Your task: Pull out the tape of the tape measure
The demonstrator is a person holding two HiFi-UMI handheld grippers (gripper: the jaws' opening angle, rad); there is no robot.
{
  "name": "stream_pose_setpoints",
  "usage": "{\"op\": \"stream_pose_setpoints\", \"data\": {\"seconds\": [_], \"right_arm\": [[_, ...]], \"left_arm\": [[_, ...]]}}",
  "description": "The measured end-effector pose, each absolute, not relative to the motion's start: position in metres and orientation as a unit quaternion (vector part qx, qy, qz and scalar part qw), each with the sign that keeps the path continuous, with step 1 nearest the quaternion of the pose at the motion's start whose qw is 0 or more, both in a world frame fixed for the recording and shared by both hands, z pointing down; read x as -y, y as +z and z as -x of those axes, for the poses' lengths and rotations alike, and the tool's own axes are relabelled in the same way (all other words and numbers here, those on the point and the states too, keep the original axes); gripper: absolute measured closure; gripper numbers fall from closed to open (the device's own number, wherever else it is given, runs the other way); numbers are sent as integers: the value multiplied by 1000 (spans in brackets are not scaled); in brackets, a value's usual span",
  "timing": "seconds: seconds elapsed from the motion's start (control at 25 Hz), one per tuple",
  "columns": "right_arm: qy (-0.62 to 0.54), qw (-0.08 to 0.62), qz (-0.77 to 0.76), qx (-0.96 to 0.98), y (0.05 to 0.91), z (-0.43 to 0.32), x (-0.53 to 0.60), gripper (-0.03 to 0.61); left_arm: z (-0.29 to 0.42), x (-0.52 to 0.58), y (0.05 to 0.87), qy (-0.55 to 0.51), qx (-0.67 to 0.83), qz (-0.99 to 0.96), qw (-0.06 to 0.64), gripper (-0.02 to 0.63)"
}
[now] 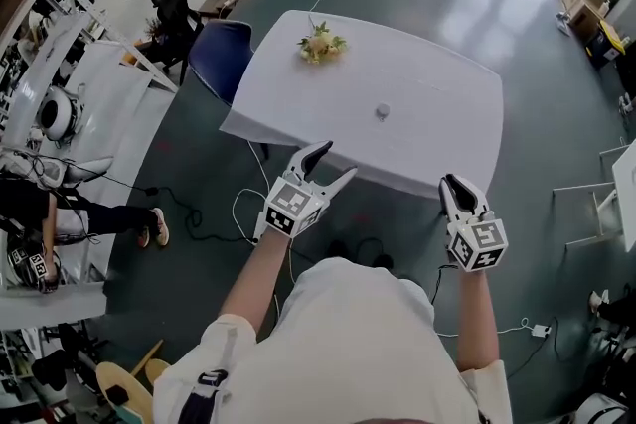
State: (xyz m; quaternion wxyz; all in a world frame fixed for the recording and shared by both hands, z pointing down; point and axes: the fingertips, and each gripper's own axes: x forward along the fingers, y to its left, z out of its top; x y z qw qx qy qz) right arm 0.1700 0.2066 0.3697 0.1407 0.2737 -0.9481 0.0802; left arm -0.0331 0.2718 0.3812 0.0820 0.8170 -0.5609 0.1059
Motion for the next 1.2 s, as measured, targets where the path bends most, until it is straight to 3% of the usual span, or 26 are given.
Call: {"op": "stream_pose_setpoints", "data": {"seconds": [0.72, 1.2], "right_arm": [[104, 155, -283, 941, 391, -147, -220, 520], [120, 163, -243, 949, 414, -147, -154, 520]], "left_arm": [[58, -279, 403, 120, 543, -824, 104, 324], [36, -224, 411, 117, 553, -817, 110, 324]]}}
